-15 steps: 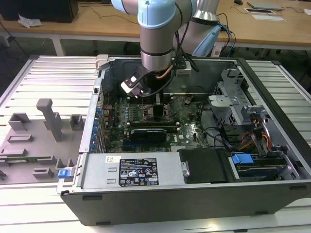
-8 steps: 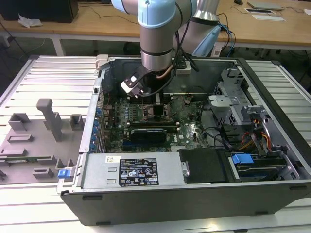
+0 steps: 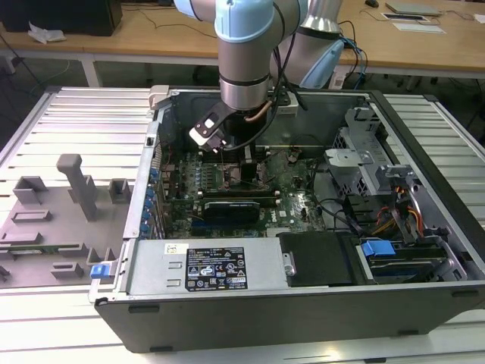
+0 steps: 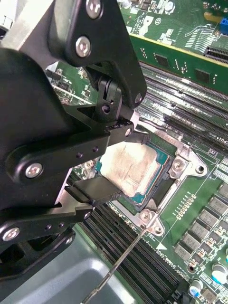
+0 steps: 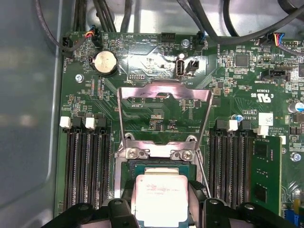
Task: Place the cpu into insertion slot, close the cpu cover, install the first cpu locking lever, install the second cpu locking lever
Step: 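Place the cpu into insertion slot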
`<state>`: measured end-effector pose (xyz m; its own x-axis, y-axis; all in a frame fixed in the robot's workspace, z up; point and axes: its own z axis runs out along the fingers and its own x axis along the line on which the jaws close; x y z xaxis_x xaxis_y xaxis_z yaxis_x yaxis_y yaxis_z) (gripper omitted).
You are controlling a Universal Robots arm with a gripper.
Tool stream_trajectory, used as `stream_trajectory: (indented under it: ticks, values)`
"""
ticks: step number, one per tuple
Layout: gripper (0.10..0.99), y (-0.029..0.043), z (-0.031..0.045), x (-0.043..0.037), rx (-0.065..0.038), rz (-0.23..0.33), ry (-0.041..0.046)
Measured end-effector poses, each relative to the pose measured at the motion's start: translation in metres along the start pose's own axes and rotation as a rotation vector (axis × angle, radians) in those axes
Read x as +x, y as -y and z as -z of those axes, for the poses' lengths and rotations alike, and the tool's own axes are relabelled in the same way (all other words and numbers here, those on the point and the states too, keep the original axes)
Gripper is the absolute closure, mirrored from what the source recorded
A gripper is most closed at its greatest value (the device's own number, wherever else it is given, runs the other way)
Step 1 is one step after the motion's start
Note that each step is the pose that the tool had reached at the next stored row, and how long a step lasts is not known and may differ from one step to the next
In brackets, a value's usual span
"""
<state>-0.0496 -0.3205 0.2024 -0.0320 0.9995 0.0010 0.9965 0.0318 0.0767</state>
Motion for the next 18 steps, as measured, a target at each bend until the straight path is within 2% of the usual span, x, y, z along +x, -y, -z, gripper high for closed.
stream_trajectory:
  ticks: [18]
  values:
    - [0.557,0.0004,-0.0019,0.0013,0.0,0.0,-0.0015]
